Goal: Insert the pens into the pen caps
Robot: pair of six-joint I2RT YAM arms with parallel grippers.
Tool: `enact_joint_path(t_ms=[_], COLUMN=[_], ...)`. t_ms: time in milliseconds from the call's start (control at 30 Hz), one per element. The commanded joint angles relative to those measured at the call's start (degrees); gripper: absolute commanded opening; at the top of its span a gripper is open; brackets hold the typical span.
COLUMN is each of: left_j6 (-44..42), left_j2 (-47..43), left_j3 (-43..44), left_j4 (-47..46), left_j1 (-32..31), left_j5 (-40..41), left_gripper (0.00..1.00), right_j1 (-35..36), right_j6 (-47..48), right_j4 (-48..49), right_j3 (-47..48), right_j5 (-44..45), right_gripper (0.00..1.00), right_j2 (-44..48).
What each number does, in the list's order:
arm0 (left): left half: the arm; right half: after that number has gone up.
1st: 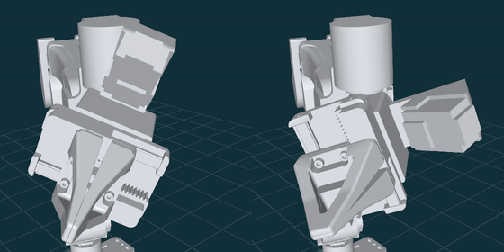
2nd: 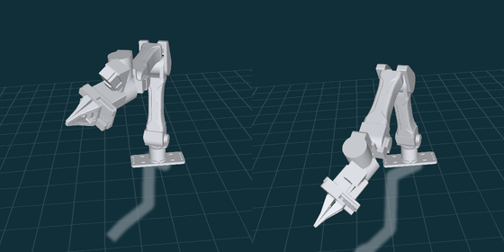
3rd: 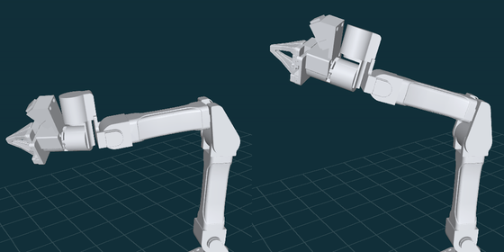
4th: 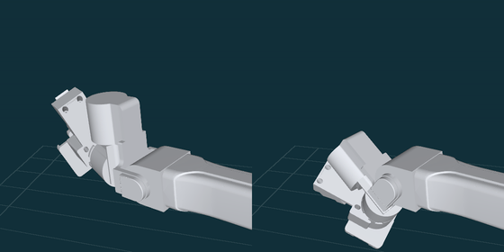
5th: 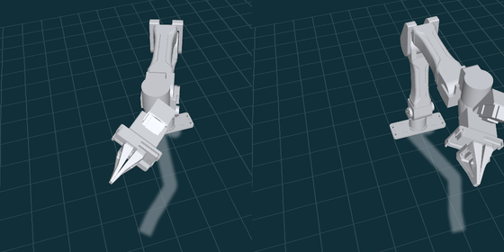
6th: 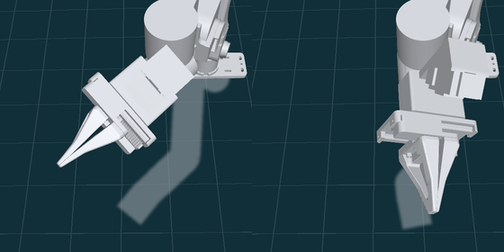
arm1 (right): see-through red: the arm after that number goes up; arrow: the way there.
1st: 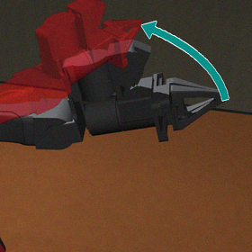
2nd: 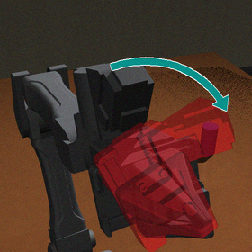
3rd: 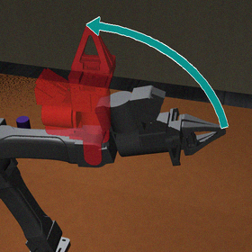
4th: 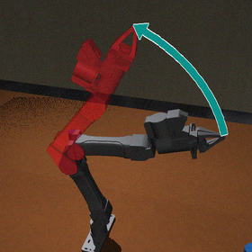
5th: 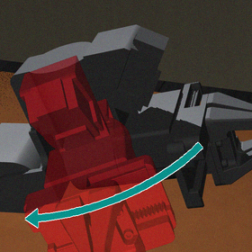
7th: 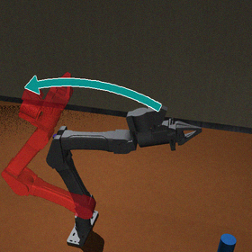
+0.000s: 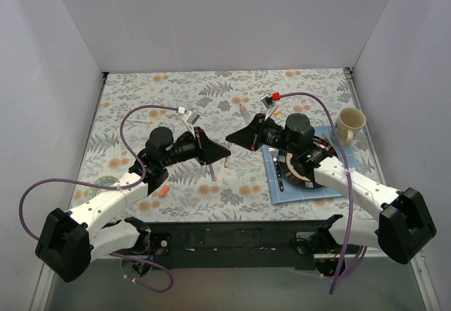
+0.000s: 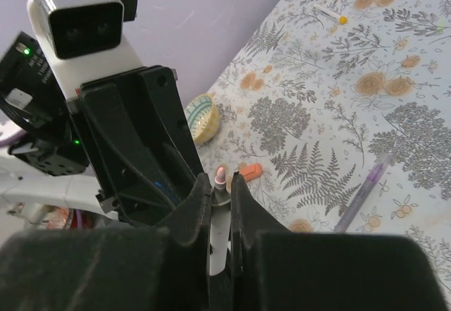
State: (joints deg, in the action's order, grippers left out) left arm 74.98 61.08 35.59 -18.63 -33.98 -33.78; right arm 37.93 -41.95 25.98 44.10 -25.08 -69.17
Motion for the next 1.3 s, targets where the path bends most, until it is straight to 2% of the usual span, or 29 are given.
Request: enact_joint_path(t_ms=[0,33,167,333,467,600,633,700,733,800,867,900,1067,1167,1267], left_j6=[0.25,0.43,0.61,0.52,0.43,1.13,1.48,1.57,-0.95,-5.26,-10.26,-11.25,-18.09,-22.14,-26.98], left_j2=[0.36,0.62,1.50,1.94,2.46,3.17,3.26,2.99,2.65,1.51,0.36,-0.86,-1.58,-2.19,-2.81], left_j3=[0.53,0.70,0.71,0.27,0.44,-0.17,-0.52,-0.88,0.17,2.10,4.29,4.92,11.32,12.74,13.01], left_j4=[-1.67,-1.67,-1.76,-1.67,-2.20,-5.00,-5.62,-6.51,-5.11,3.05,9.19,10.79,21.96,23.99,25.40], left_j1=[-0.30,-0.30,-0.30,-0.30,-0.30,-0.30,-0.30,-0.30,-0.21,-0.30,0.14,0.57,3.47,3.48,3.57], left_j5=[-0.06,-0.23,-2.87,-4.98,-7.00,-10.33,-11.04,-10.79,-9.56,-2.45,3.25,8.15,21.01,24.46,25.16], left_gripper=[0.00,0.03,0.27,0.34,0.26,0.00,0.00,0.00,0.00,0.00,0.00,0.00,0.00,0.00,0.00], right_j1=[0.65,0.65,0.74,0.65,0.56,0.74,0.65,0.39,0.13,-0.49,-0.93,-1.54,-6.90,-9.89,-13.05], right_j6=[-1.37,-1.38,-0.94,-0.94,-1.02,-1.11,-1.20,0.11,1.34,6.24,9.77,12.05,16.81,20.33,17.63], right_j4=[5.92,5.93,6.37,6.89,7.42,8.03,8.21,5.34,3.40,-4.91,-11.10,-13.04,-18.24,-23.57,-32.70], right_j3=[-0.94,-0.86,-0.24,0.11,0.11,0.20,0.37,2.12,3.00,6.33,8.19,8.46,10.48,16.96,26.43], right_j5=[-1.81,-1.73,-1.81,-1.29,-1.46,-2.69,-3.30,-3.31,-2.79,0.71,6.16,11.84,17.86,23.83,32.35], right_gripper=[0.01,0.01,0.01,0.01,0.01,0.01,0.01,0.16,0.40,0.58,0.63,0.65,0.65,0.62,0.57], right_j2=[0.26,0.61,1.49,2.37,2.11,1.49,1.14,0.88,0.79,1.14,1.66,2.10,0.01,-7.01,-17.20])
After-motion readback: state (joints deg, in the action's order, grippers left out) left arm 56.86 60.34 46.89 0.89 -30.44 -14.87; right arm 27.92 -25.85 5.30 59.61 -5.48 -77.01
